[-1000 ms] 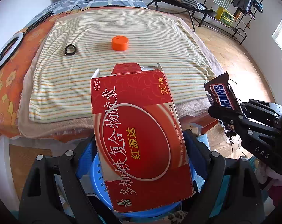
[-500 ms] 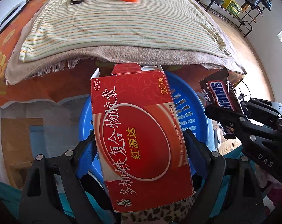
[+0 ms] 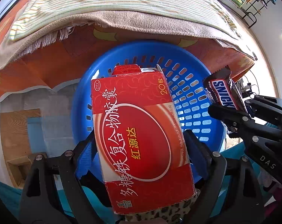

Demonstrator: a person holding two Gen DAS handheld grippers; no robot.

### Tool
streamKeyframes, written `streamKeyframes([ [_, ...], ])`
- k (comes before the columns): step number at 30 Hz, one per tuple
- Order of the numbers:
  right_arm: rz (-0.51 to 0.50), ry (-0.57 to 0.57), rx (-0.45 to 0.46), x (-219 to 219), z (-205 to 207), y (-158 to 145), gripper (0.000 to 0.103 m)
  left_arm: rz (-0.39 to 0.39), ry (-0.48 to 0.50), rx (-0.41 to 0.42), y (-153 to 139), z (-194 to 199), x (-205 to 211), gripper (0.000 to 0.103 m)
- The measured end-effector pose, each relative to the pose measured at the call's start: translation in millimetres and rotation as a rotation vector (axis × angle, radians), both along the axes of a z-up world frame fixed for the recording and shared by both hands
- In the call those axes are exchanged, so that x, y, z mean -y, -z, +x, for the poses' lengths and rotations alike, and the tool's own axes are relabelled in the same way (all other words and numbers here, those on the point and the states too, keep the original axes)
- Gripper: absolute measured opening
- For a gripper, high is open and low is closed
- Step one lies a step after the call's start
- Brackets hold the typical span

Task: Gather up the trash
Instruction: 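Carry the chocolate bar and red box down over the blue basket, then open the right gripper to drop the bar while the left gripper drops the box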

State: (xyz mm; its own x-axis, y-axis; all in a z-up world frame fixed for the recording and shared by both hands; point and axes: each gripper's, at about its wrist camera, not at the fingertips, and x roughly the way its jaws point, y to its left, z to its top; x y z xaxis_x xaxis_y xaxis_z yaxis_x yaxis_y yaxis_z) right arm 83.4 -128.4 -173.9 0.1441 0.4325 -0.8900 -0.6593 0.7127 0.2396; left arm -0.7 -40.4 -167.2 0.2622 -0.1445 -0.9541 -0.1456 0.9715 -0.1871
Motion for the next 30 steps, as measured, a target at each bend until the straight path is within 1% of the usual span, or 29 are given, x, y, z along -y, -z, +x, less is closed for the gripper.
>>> streamKeyframes([
  [10, -0.025, -0.005, -0.046, -4, 3, 14, 0.009, -0.003, -0.016, -0.024, 14, 5, -7, 0.09],
  [11, -0.028, -0.004, -0.047, -5, 3, 15, 0.01, -0.004, -0.019, -0.025, 15, 5, -9, 0.09],
  [13, -0.037, 0.0, -0.05, -5, 3, 16, 0.017, -0.002, -0.024, -0.028, 18, 6, -11, 0.09],
  [15, -0.043, 0.006, -0.059, -6, 5, 18, 0.032, -0.002, -0.027, -0.028, 19, 7, -12, 0.09],
  [17, -0.044, 0.009, -0.06, -5, 6, 20, 0.037, -0.003, -0.029, -0.028, 20, 8, -13, 0.09],
  [25, -0.081, 0.028, -0.066, -4, 9, 24, 0.041, -0.005, -0.037, -0.033, 22, 7, -14, 0.09],
  [29, -0.096, 0.04, -0.062, -5, 12, 24, 0.044, -0.006, -0.049, -0.028, 20, 8, -17, 0.09],
  [30, -0.098, 0.043, -0.058, -5, 13, 23, 0.048, -0.006, -0.051, -0.026, 19, 8, -18, 0.09],
])
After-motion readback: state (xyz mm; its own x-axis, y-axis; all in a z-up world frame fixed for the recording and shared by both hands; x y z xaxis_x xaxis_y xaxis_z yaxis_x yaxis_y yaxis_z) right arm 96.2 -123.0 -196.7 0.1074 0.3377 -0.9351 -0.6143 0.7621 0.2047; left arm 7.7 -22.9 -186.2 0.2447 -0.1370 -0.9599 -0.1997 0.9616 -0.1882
